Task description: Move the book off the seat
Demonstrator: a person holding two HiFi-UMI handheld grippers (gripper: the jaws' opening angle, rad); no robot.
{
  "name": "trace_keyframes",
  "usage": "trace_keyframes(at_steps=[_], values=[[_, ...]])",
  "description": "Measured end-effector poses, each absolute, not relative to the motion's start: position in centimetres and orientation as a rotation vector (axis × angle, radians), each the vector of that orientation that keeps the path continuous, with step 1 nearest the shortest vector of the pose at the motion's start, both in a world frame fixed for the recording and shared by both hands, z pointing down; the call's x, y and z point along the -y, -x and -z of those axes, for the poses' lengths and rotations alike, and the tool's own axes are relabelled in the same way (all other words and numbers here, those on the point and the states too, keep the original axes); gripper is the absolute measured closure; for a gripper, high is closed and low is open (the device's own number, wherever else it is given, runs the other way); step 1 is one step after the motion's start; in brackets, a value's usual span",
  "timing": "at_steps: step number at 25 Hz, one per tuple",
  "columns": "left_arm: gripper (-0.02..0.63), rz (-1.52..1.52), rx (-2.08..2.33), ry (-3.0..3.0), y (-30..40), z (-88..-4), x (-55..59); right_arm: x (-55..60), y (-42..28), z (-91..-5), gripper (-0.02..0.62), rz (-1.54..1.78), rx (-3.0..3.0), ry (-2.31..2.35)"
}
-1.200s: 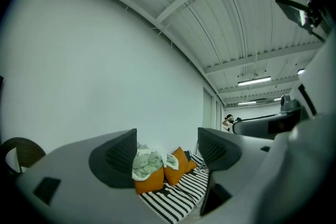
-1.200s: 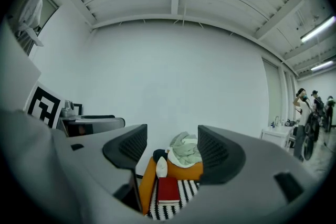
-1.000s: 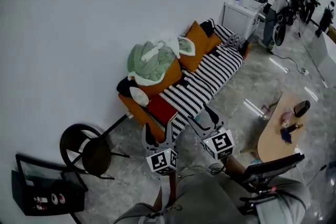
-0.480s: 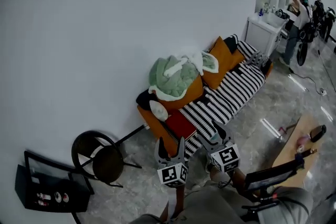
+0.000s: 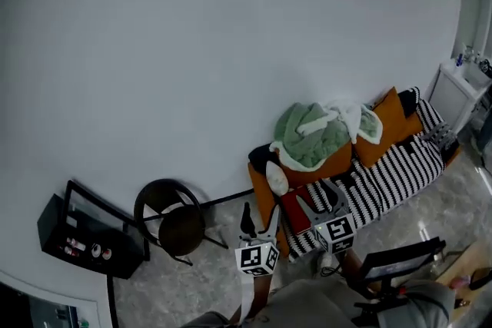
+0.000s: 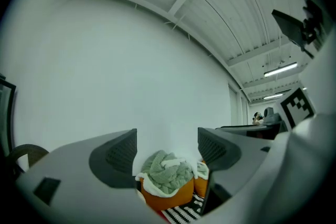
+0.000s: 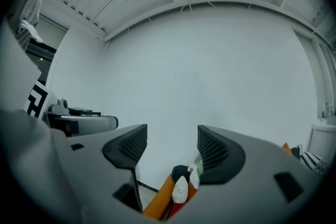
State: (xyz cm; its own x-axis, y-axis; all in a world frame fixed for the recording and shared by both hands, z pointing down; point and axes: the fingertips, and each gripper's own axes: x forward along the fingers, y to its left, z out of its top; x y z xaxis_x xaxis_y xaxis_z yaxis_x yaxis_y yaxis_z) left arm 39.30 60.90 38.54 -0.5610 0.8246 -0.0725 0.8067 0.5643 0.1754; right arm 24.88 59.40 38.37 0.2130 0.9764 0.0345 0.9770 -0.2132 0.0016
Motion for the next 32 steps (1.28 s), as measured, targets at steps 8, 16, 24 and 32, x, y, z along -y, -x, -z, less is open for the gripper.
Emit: trace_keyframes(at_steps=[8,16,24,32], values=[[0.255,-0.180,-2.639,-1.516,-35.1,-38.5,-65.9,-65.8,-21.2,-39.2,0.305,0.010,1.779,2.517],[0.255,-0.103,-2.595,-1.573,-33.4,-36.8,-67.4,-67.7,-20.5,-38.1,0.305,-0.037,1.725,2.605],[0.255,-0.090,-2.614,-1.476,-30.3,-35.0,-71.5,-70.7,-17.0,-35.4,0.305,-0.061,1.846,2.566],[0.255,-0.053,-2.609,-1.343,-30.7,-33.7,-73.9,-70.6,-15.2,-34.4,0.305,-0.038,2.030,2.445]])
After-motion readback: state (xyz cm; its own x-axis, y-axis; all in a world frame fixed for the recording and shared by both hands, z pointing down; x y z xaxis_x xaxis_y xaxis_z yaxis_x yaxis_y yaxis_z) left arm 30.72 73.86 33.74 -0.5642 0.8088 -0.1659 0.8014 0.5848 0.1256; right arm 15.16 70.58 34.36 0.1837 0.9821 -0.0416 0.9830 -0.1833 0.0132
